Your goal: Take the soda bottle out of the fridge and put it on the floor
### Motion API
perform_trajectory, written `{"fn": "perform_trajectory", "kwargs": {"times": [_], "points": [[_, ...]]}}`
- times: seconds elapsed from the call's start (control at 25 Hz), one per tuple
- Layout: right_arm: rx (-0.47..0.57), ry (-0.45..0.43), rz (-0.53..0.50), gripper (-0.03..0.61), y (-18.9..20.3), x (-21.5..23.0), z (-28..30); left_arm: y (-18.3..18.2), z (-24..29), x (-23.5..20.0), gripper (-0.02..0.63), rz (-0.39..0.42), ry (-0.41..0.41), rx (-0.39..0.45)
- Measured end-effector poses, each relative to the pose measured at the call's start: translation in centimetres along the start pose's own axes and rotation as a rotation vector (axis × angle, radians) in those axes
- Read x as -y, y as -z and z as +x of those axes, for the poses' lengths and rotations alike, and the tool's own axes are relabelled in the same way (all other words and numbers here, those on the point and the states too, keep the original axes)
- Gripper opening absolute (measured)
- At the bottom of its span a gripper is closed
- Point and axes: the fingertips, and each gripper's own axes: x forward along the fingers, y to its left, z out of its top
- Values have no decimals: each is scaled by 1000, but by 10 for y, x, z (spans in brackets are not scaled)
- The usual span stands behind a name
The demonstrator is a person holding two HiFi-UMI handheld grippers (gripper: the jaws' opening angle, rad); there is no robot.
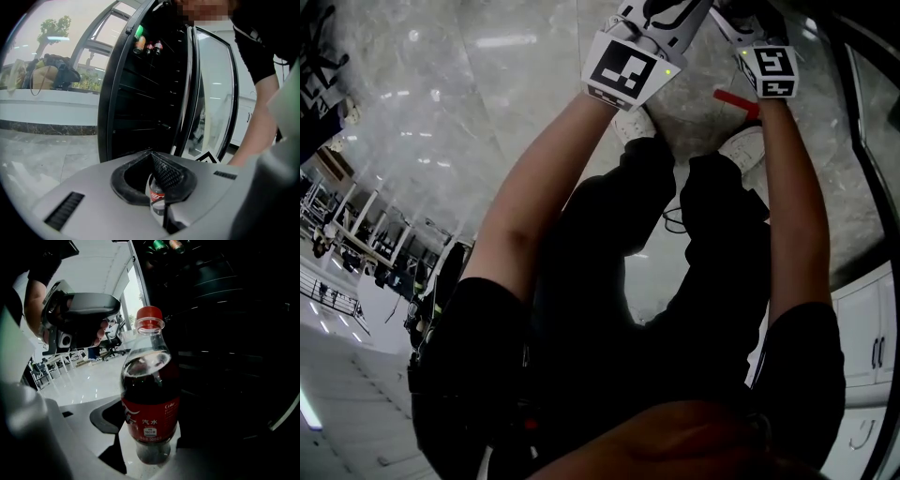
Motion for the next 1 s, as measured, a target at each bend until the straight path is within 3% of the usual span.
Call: {"fn": "perform_trajectory", "kwargs": {"times": [0.24, 0.48, 0.76, 1.0], "points": [[-10, 11, 18, 318, 20, -2, -14, 6, 2, 10, 2, -8, 7, -15], [-5, -7, 25, 318, 4, -17, -23, 2, -8, 16, 2, -25, -2, -23], [-59, -45, -14, 319, -14, -47, -55, -34, -36, 26, 2, -38, -20, -15], [-59, -9, -14, 319, -55, -50, -96, -78, -68, 35, 2, -35, -48, -2]]}}
